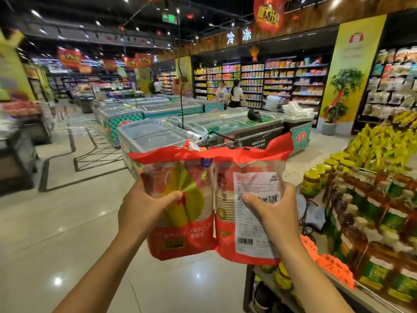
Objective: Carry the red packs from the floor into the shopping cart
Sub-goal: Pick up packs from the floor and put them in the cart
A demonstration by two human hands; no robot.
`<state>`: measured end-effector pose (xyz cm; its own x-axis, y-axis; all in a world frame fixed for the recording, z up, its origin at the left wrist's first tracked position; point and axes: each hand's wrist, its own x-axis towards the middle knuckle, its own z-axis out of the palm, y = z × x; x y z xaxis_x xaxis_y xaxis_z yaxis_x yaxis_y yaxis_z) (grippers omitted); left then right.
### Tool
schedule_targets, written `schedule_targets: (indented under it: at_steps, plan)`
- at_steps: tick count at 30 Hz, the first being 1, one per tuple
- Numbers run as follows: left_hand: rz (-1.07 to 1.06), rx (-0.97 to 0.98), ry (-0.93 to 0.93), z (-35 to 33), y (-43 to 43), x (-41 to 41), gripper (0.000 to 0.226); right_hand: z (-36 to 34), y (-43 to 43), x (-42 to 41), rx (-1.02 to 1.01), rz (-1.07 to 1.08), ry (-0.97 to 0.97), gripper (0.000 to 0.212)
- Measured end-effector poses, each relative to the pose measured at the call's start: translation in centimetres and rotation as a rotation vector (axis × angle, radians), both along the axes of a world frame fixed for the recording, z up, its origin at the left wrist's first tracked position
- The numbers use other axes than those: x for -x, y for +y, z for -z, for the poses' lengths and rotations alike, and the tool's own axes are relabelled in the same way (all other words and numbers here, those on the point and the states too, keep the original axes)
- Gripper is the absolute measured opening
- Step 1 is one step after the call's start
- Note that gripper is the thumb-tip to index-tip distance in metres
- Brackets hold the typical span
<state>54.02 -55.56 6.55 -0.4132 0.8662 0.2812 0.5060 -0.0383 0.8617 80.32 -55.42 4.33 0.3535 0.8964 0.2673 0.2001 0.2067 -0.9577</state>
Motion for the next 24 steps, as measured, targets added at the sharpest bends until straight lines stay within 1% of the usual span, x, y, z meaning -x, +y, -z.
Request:
schedule_targets:
  at_steps: [3,8,12,15,18,22,24]
  plan:
    - [-0.033,-0.012,-0.007,-0.2,2.3,-0.1,0.091,-0.1,3.5,0.1,-0.007,-0.038,-0.001,0.062]
    - [-0.063,-0.012,-0.034,-0.1,7.1,0.7,0.092,0.4,9.7,1.1,0.005,-0.071,-0.019,0.061]
    - [-0.074,-0.013,-0.055,0.5,11.7,1.7,0.085,0.8,15.0,2.2,0.010,-0.092,-0.045,0.060]
    - [-0.083,-0.009,-0.055,0.9,16.2,2.8,0.084,0.9,19.6,3.5,0.011,-0.104,-0.054,0.064]
    - [-0.079,-0.006,-0.065,1.1,21.4,4.4,0.087,0.9,24.7,5.0,0.021,-0.103,-0.072,0.065]
    - [-0.080,0.000,-0.095,1.4,28.1,6.9,0.103,0.4,31.0,7.4,0.013,-0.114,-0.087,0.065]
    - [-0.081,-0.006,-0.107,1.6,31.0,8.2,0.104,0.5,33.7,8.5,0.006,-0.126,-0.077,0.064]
